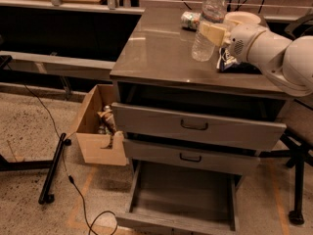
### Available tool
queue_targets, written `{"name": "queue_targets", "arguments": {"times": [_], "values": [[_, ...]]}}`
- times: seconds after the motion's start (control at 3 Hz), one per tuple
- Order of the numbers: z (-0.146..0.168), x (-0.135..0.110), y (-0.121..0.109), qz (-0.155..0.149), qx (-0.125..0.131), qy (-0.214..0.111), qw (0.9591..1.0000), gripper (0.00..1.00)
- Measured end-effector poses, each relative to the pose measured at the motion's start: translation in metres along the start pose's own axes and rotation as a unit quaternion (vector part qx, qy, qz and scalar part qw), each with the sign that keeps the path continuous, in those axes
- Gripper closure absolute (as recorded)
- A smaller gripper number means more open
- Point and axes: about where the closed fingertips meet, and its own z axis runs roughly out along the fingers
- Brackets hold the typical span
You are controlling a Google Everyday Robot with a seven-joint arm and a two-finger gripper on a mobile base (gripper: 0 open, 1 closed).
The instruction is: Place water bottle into bottom drawer
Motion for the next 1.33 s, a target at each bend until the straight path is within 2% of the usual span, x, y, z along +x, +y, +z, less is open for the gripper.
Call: {"name": "queue_targets", "arguments": {"times": [0.33, 0.67, 1.0, 1.33], "values": [[-0.015, -0.012, 0.033, 0.023, -0.019, -0.008, 0.9995, 1.00], [-0.041, -0.015, 0.086, 0.054, -0.034, -0.003, 0.9980, 1.00], [-0.059, 0.003, 0.138, 0.044, -0.064, 0.026, 0.9966, 1.00], [-0.068, 0.040, 0.170, 0.001, -0.107, 0.061, 0.9924, 1.00]]}}
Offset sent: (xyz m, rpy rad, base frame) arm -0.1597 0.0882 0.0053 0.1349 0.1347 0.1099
